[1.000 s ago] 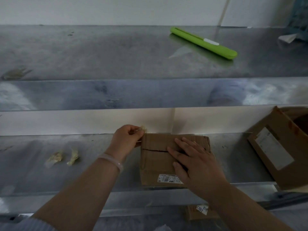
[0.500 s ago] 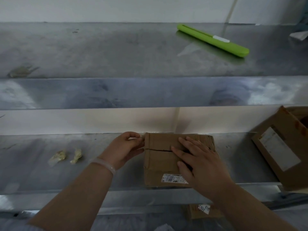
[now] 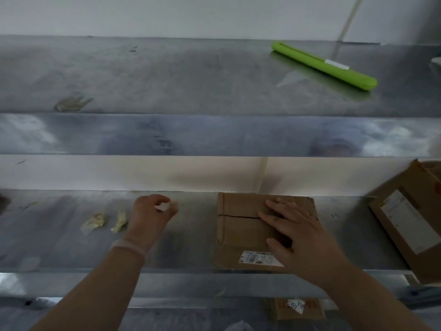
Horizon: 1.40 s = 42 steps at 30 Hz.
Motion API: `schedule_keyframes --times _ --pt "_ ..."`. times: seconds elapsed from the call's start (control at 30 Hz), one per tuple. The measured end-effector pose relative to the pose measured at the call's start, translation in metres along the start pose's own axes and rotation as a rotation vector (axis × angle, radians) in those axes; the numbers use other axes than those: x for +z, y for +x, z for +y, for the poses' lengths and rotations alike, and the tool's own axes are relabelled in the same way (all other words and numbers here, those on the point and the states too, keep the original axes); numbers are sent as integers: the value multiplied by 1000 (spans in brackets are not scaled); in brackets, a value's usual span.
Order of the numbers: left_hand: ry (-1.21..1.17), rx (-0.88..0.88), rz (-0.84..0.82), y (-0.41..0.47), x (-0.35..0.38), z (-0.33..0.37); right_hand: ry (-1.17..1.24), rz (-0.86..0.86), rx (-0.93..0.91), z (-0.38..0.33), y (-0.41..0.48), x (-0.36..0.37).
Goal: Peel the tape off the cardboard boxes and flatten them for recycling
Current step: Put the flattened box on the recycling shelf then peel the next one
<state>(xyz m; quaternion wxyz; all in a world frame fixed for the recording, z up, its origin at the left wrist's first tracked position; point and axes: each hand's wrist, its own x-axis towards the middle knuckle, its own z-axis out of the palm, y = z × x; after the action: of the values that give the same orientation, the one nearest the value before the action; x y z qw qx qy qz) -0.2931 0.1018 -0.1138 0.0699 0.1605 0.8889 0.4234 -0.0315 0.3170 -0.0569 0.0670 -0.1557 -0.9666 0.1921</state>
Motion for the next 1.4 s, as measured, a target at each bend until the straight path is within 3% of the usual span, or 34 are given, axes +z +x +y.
schedule_keyframes --times 0.13,0.27,0.37,0.53,0.83,0.93,1.1,1.27,1.4 --pt "167 -9 91 7 -19 -15 247 15 49 7 1 -19" --pt "265 -39 101 9 -31 -21 8 189 95 13 -5 -30" --pt "417 -35 37 8 -35 -24 -85 256 247 19 -10 -31" --pt "555 21 0 2 -26 -17 141 264 464 28 -21 -20" --pt "368 32 43 -3 -22 0 367 335 576 34 -35 -17" --pt "346 47 -17 -4 -17 1 383 369 587 29 -37 -18" --pt "505 39 -186 -8 -8 9 513 375 617 34 -35 -19" --pt "346 187 -148 -29 -8 42 670 313 567 35 -35 -29" --pt "21 206 -318 -59 9 68 654 200 547 31 -37 -39"
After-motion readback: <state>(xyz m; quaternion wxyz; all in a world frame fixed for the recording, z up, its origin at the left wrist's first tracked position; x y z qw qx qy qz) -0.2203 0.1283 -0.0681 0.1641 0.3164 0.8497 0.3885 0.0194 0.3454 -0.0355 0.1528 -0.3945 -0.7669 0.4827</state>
